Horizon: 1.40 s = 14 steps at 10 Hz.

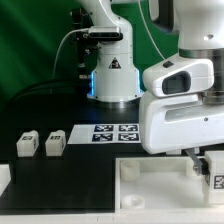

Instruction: Assemble one leg

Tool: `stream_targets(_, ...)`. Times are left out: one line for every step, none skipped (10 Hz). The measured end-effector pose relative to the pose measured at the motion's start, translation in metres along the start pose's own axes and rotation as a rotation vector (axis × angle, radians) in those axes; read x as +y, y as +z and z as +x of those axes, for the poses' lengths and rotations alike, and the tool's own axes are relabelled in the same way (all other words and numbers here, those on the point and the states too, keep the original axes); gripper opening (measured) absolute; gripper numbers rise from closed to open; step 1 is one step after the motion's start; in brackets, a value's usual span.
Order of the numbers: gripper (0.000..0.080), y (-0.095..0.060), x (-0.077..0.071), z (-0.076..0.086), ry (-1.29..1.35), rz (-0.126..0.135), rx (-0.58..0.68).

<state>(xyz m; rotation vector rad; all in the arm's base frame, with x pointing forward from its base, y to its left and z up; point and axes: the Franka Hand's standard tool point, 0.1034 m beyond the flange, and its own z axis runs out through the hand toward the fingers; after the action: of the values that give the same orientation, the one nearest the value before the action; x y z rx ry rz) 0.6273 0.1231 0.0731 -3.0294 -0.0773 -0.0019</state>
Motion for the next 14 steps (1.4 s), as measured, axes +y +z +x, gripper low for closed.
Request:
stream_targets(0.0298, 0.0002, 0.0017, 0.0000, 0.172, 0.004, -0.001)
stream_targets(0.0298, 0.0004, 0.0016, -0.0001, 0.260, 0.006, -0.001)
stream_targets(0.0298, 0.0005, 0.0014, -0.0001, 0.359, 0.009, -0.002)
stream_targets(0.0298, 0.0008, 0.0014, -0.0002, 0.513, 0.016, -0.005)
stream_targets(0.0298, 0.0024, 0.0010, -0.0009, 0.617, 0.015, -0.008)
stream_targets(0.0296, 0.0017, 0.0007, 0.0011, 0.843, 0.040, -0.007)
stream_targets(0.0296, 0.0021, 0.0037, 0.0033, 1.056, 0.084, -0.012)
stream_targets(0.0297, 0.0028, 0.0070, 0.0041, 1.268, 0.131, -0.032)
stream_targets(0.0297, 0.0039, 0.0055, 0.0042, 1.438, 0.159, -0.047)
stream_targets(0.0296, 0.0049, 0.0040, 0.0038, 1.613, 0.184, -0.072)
stream_targets(0.0296, 0.0053, 0.0019, 0.0033, 1.685, 0.187, -0.083)
stream_targets(0.0294, 0.0055, 0.0019, 0.0032, 1.670, 0.186, -0.082)
stream_targets(0.0294, 0.0057, 0.0018, 0.0030, 1.628, 0.187, -0.078)
stream_targets(0.0468, 0.0061, 0.0012, 0.0022, 1.601, 0.181, -0.078)
